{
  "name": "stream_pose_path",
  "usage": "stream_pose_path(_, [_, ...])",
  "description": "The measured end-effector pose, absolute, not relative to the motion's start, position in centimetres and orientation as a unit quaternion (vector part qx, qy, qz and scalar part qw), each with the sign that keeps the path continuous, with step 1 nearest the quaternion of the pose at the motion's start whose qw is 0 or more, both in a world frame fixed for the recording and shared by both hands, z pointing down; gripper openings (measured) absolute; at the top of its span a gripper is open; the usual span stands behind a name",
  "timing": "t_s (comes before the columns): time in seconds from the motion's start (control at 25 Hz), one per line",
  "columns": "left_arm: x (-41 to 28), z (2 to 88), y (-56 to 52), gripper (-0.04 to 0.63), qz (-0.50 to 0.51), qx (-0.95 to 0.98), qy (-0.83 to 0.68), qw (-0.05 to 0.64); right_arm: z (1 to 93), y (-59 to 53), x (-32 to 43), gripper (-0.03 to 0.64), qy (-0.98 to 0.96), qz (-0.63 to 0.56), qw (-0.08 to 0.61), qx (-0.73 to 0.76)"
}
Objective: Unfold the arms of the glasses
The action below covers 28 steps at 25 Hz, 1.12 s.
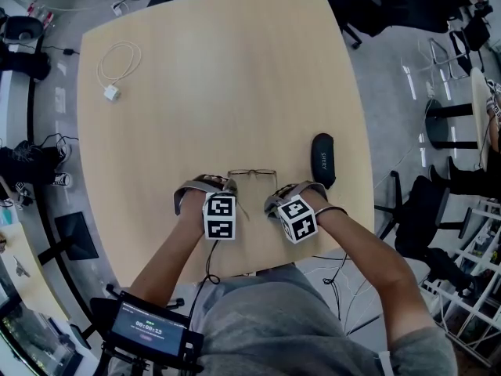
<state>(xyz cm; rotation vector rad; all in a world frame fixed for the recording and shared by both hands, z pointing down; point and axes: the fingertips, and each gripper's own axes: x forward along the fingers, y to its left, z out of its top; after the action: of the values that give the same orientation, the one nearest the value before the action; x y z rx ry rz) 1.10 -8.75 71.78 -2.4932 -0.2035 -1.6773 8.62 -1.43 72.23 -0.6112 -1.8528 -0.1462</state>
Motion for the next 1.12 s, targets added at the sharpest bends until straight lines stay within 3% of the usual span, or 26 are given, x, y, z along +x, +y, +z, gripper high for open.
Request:
stream_pose_path(0.68, [0.1, 71.9, -8.0, 0.075, -0.558, -0.825, -0.081, 0.036, 72.3, -1.6, 11.2, 0.038, -0.708, -0.168, 0.591, -0.348])
stream_pose_path(1.12, [0.3, 71.8, -7.9, 0.075, -0.526, -0.849, -0.055, 0.02, 72.6, -1.7, 11.2, 0.04, -0.711, -0.155, 0.6, -0.332])
